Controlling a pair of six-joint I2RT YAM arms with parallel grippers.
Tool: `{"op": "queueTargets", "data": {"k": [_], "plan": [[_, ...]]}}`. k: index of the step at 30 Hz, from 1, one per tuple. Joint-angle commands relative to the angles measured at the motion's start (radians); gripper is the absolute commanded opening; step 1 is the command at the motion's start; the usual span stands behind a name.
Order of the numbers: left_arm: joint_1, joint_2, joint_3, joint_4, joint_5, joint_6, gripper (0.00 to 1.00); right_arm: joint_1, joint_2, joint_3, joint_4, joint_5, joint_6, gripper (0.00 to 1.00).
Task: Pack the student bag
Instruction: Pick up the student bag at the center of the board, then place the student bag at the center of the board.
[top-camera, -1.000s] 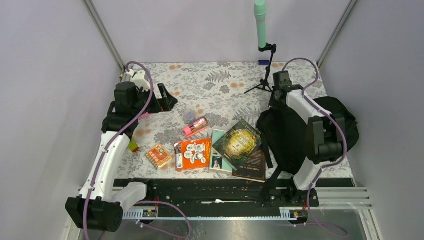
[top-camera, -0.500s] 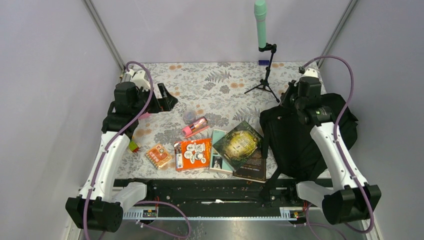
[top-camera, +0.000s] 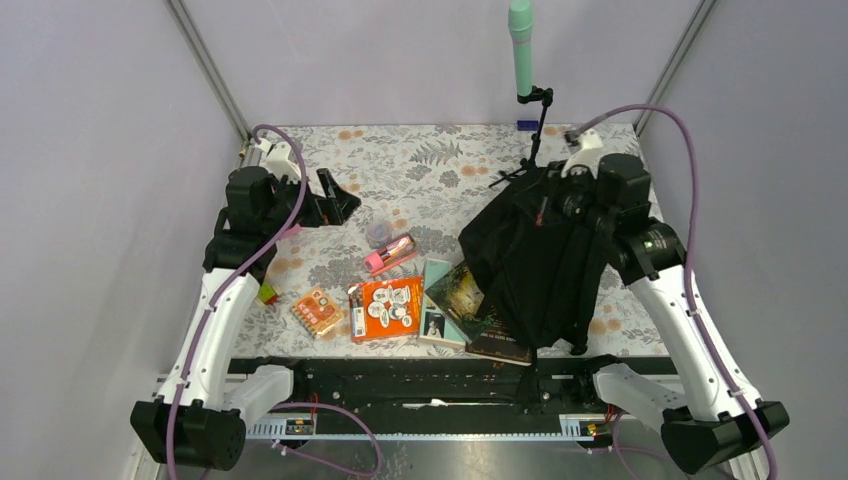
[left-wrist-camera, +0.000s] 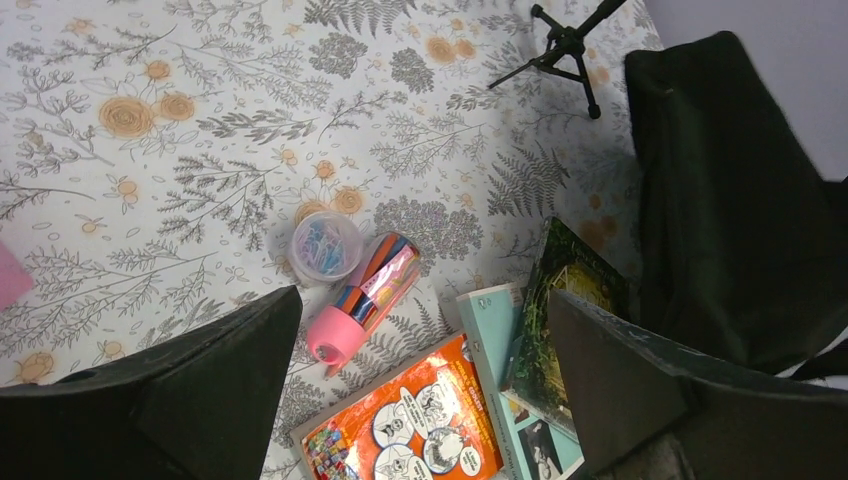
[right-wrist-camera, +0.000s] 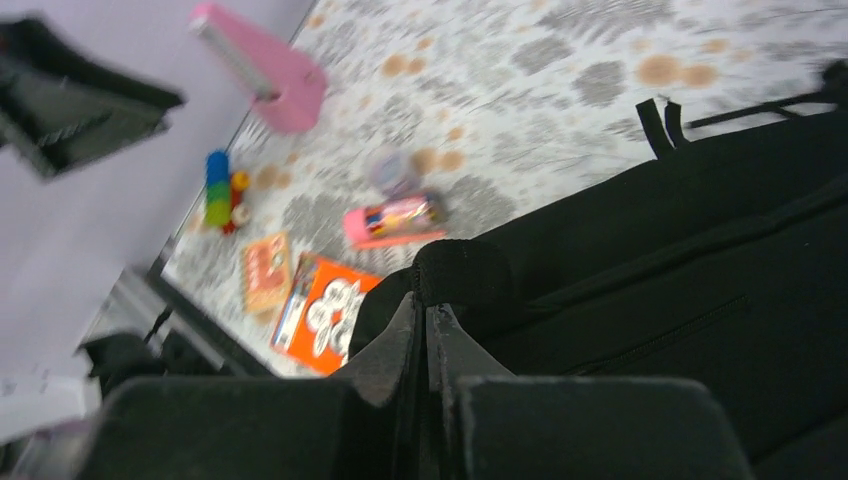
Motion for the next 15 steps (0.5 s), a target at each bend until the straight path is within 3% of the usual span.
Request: {"op": "queueTargets", "data": {"k": [1, 15], "plan": [[0.0, -0.026, -0.002, 0.079, 0.046, -0.001, 0.99, 0.167, -0.001, 0.027, 0.023, 0.011, -0.057, 0.0], [-0.004, 0.015, -0.008, 0.067, -0.006, -0.022, 0.99, 0.631, 0.109, -0.235, 0.267, 0.087, 0.038, 0.0]]}}
